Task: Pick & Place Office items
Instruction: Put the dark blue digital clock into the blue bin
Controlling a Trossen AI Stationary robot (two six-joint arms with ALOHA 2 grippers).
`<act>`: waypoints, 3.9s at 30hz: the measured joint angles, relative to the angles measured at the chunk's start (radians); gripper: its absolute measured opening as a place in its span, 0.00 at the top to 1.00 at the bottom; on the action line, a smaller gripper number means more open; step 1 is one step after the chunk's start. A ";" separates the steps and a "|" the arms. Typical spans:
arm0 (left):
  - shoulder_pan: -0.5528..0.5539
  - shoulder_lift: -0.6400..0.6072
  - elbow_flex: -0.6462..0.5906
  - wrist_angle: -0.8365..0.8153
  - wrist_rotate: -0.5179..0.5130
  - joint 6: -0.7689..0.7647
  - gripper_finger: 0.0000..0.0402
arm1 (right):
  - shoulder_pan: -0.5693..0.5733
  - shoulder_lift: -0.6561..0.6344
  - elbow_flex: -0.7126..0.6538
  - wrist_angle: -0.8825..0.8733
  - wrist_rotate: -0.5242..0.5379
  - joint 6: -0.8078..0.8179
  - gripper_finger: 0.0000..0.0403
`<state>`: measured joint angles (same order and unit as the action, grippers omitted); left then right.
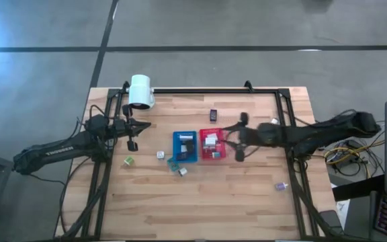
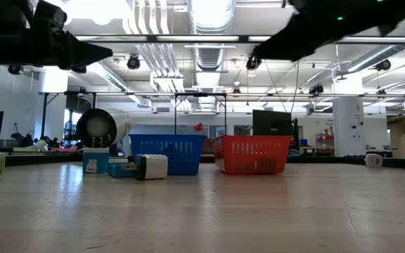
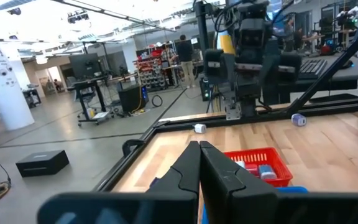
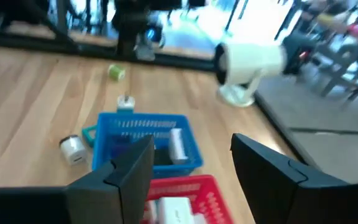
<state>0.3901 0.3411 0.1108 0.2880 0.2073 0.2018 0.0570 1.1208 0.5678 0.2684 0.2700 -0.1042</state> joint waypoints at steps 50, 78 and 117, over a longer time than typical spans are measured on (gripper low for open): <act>0.000 0.002 0.000 0.008 -0.001 -0.019 0.97 | -0.012 -1.118 -0.516 -0.184 -0.108 -0.058 0.98; 0.000 0.002 0.000 0.011 0.002 -0.031 0.97 | -0.025 -1.066 -0.518 -0.181 -0.087 -0.052 0.98; 0.000 0.002 0.001 0.085 -0.017 -0.020 0.97 | -0.026 -0.944 -0.462 -0.272 0.161 0.067 0.98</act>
<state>0.3904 0.3431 0.1120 0.3729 0.1907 0.1818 0.0310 0.1770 0.1060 -0.0039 0.4308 -0.0372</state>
